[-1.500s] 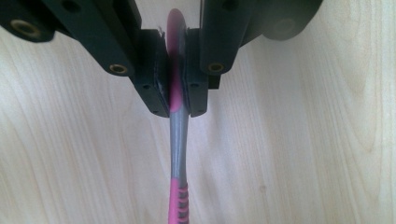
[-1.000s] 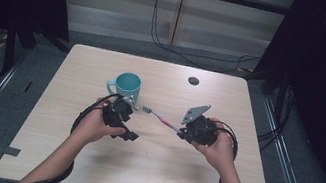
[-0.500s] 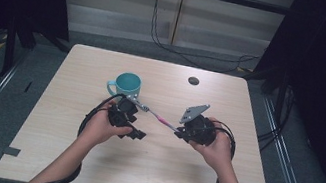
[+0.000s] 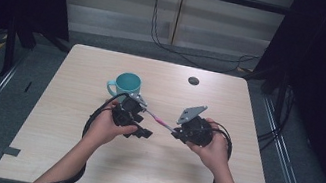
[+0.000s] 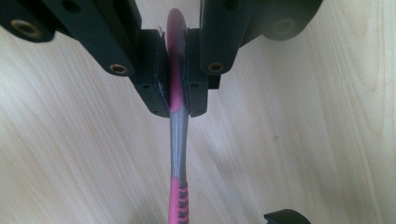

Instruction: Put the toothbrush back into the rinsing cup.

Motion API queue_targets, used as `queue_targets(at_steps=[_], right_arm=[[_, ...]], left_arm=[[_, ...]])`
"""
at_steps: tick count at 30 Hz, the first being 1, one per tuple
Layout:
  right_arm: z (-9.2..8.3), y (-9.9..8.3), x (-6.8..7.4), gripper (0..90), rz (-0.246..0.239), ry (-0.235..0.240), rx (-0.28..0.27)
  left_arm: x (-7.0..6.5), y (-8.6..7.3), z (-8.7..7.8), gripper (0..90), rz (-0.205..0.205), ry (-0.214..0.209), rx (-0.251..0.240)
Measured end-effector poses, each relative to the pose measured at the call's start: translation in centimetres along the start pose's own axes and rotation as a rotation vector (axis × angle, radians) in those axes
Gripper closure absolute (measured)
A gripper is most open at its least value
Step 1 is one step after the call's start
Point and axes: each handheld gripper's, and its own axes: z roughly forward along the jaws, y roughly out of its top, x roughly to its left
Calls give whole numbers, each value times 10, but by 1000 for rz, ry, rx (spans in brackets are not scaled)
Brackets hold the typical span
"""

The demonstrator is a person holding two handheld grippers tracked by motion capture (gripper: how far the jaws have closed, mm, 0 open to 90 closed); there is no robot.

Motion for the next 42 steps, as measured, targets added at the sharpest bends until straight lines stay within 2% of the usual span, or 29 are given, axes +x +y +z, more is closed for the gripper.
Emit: queue_targets(at_steps=[3, 12, 18, 19, 25, 32, 39, 42], right_arm=[[2, 1, 1, 810, 3, 7, -12], [8, 6, 5, 810, 0, 16, -14], [9, 7, 5, 810, 9, 22, -20], [9, 7, 5, 810, 12, 23, -20], [9, 7, 5, 810, 22, 23, -33], [11, 6, 6, 810, 36, 30, -40], [12, 6, 7, 810, 37, 31, -45], [13, 7, 7, 809, 42, 33, -47]], left_arm=[[-1, 0, 0, 291, -19, 0, -17], [-2, 3, 0, 305, -14, -13, -46], [-1, 5, -2, 305, -27, -9, -67], [-1, 5, -2, 306, -34, -12, -83], [0, 6, -3, 334, -65, -17, -104], [2, 5, -2, 434, -108, -27, -130], [3, 6, -6, 439, -142, -39, -139], [4, 6, -7, 445, -144, -33, -139]])
